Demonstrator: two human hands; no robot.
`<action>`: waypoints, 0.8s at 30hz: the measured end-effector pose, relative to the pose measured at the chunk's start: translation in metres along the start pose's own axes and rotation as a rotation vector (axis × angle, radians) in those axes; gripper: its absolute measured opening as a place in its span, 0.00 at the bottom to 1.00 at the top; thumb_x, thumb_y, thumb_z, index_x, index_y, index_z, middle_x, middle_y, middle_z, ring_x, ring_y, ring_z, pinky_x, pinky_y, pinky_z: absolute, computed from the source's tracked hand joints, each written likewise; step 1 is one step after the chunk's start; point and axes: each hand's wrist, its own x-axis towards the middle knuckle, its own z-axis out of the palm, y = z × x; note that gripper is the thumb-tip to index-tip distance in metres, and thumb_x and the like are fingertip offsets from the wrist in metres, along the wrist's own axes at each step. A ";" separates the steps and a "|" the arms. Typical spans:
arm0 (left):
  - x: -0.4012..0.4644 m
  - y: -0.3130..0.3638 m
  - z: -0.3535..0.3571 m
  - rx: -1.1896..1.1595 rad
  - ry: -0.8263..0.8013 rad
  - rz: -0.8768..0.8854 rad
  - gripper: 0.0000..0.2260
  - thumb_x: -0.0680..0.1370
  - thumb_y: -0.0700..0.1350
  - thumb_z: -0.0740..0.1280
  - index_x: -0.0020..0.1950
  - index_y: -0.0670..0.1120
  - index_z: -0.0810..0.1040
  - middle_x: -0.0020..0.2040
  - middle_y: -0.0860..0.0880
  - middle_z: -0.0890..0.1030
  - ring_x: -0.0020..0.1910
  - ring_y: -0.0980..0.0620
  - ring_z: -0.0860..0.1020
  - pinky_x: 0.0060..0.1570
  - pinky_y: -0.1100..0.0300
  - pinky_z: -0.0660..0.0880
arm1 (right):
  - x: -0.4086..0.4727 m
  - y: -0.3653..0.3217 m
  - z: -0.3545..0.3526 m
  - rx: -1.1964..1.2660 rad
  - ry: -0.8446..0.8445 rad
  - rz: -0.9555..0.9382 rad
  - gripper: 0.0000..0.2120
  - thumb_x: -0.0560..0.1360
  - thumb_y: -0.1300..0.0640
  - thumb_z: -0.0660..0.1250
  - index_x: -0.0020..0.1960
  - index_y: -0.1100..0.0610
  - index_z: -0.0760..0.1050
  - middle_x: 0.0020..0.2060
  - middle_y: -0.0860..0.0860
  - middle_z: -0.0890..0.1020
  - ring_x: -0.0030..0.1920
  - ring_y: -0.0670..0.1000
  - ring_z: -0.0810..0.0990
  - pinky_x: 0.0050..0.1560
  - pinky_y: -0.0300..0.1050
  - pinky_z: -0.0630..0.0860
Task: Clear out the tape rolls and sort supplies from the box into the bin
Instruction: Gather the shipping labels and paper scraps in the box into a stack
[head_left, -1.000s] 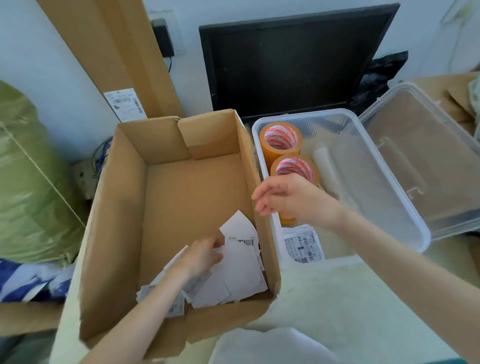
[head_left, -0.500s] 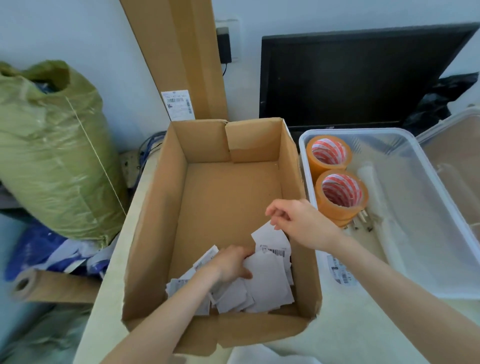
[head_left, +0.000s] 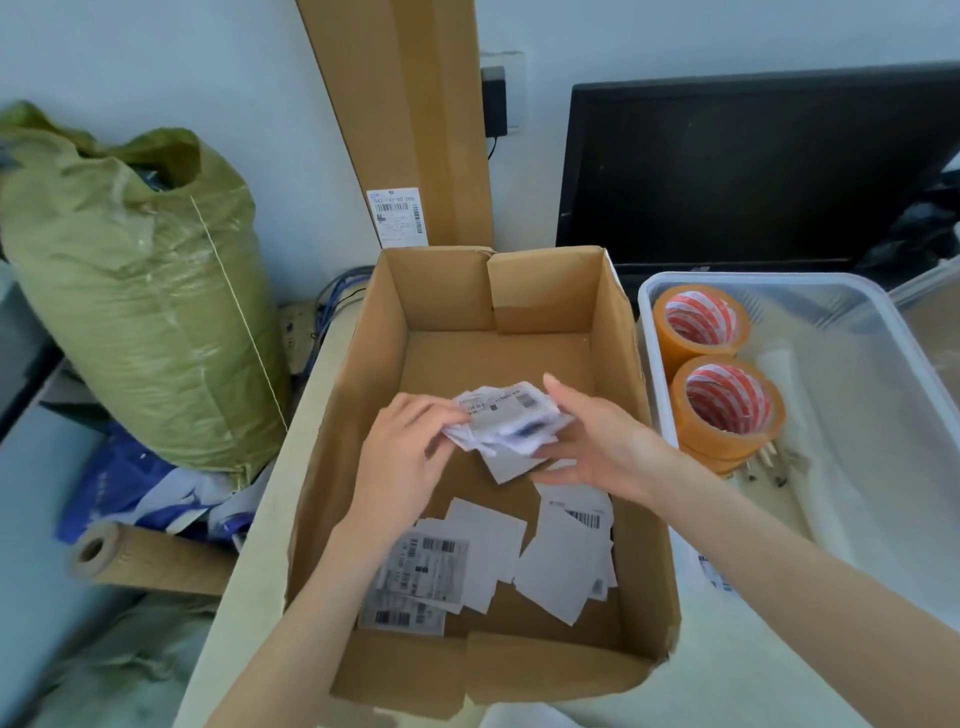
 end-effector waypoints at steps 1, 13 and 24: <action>-0.002 -0.004 0.002 0.059 0.033 0.111 0.12 0.69 0.36 0.73 0.50 0.45 0.79 0.49 0.49 0.81 0.51 0.52 0.74 0.49 0.60 0.71 | 0.002 0.000 0.001 0.112 -0.104 0.008 0.26 0.79 0.41 0.58 0.67 0.58 0.72 0.63 0.59 0.77 0.62 0.60 0.77 0.59 0.56 0.76; 0.009 0.028 0.001 -0.894 0.253 -0.870 0.13 0.81 0.49 0.61 0.65 0.56 0.71 0.63 0.59 0.75 0.63 0.62 0.72 0.66 0.57 0.68 | 0.013 0.004 0.000 0.107 0.026 -0.215 0.13 0.78 0.69 0.61 0.60 0.59 0.74 0.55 0.57 0.83 0.57 0.57 0.82 0.52 0.56 0.81; 0.018 0.022 0.002 -1.036 -0.093 -1.002 0.17 0.79 0.64 0.52 0.56 0.61 0.76 0.50 0.60 0.83 0.47 0.60 0.82 0.42 0.62 0.78 | 0.012 0.009 0.000 0.003 0.078 -0.263 0.11 0.80 0.65 0.60 0.60 0.59 0.75 0.53 0.56 0.84 0.55 0.55 0.83 0.52 0.54 0.81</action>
